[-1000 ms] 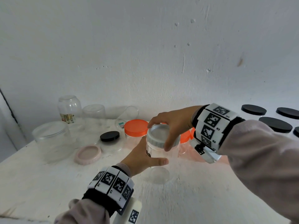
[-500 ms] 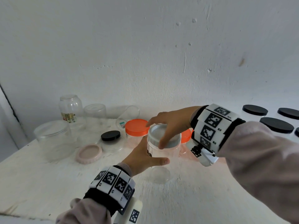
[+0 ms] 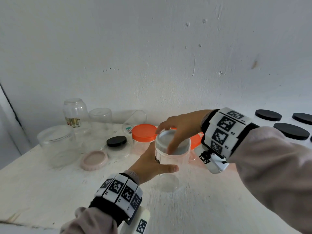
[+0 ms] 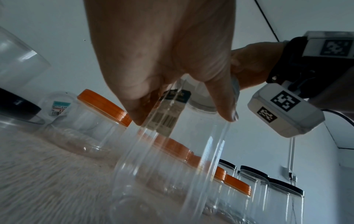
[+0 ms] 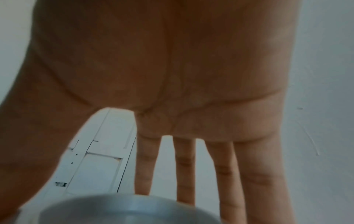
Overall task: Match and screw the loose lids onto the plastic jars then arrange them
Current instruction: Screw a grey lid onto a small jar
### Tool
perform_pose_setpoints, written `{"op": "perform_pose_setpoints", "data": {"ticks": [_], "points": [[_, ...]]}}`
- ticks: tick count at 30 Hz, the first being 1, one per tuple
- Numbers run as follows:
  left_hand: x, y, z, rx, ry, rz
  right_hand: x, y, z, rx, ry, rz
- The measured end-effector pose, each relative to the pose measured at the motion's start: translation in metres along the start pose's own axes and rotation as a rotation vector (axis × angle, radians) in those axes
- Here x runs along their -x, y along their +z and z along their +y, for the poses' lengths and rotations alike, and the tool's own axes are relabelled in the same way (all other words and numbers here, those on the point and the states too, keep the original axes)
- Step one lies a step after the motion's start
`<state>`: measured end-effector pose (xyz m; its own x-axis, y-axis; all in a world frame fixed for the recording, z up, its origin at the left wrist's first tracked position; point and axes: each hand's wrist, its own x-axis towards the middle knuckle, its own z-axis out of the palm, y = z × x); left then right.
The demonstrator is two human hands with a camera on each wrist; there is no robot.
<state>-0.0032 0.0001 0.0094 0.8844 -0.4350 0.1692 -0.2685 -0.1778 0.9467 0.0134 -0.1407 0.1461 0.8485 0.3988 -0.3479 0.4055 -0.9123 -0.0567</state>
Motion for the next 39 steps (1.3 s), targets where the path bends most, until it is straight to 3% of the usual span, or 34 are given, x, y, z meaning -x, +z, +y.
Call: {"op": "perform_pose_setpoints", "data": {"ticks": [7, 13, 20, 25, 39], "points": [[-0.001, -0.001, -0.002, 0.008, -0.014, 0.007, 0.001, 0.001, 0.002, 0.100, 0.129, 0.068], [-0.001, 0.000, -0.001, 0.007, -0.008, -0.005, 0.003, 0.001, 0.006, -0.022, -0.027, 0.007], [-0.001, 0.000, -0.002, 0.007, -0.011, 0.005, -0.004, 0.008, 0.006, 0.025, 0.071, 0.079], [-0.001, 0.000, -0.001, 0.007, 0.005, -0.001, -0.002, 0.008, 0.006, -0.021, -0.022, 0.017], [0.000, 0.001, -0.003, 0.006, -0.014, 0.031, -0.003, 0.024, 0.008, -0.019, 0.007, 0.185]]}}
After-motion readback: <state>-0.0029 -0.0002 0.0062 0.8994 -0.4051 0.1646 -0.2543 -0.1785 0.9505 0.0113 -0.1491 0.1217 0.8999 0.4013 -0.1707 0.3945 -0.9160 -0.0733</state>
